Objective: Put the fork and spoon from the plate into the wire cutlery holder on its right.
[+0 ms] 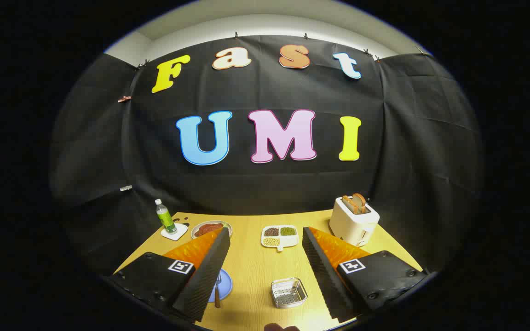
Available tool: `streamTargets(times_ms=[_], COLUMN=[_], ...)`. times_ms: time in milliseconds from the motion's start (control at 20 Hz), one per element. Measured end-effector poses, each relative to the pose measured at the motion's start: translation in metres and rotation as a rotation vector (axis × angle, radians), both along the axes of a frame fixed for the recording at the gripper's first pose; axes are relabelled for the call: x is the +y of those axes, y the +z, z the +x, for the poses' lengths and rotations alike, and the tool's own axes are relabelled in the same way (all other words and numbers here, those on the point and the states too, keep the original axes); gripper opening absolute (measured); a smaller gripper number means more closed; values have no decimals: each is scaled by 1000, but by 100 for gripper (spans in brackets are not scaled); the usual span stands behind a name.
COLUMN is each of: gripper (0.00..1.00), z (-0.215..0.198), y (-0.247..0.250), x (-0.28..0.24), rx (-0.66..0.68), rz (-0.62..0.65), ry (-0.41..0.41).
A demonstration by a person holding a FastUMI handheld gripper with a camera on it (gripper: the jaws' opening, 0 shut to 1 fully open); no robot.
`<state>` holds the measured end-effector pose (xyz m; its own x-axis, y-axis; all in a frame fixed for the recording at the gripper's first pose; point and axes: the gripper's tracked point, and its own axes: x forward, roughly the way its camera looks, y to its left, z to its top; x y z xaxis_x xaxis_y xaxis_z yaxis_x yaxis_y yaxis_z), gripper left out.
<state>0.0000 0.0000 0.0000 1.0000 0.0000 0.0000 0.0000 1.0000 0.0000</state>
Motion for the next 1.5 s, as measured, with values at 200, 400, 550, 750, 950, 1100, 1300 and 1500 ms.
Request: streamTargets(times_ms=[200, 400, 550, 750, 950, 1100, 1300, 1500], gripper=[98, 98, 98, 98, 100, 100, 100, 100], z=[-3, -6, -4, -1, 3, 10, 25, 44], y=[0, -3, -3, 8, 6, -4, -27, -62], x=[-3, -6, -10, -20, -20, -13, 12, 41], rx=[-10, -7, -7, -30, -29, 4, 96, 234], rz=[7, 7, -3, 15, 9, 12, 31, 28], ry=[-15, -25, -33, -56, -60, -51, 9, 80])
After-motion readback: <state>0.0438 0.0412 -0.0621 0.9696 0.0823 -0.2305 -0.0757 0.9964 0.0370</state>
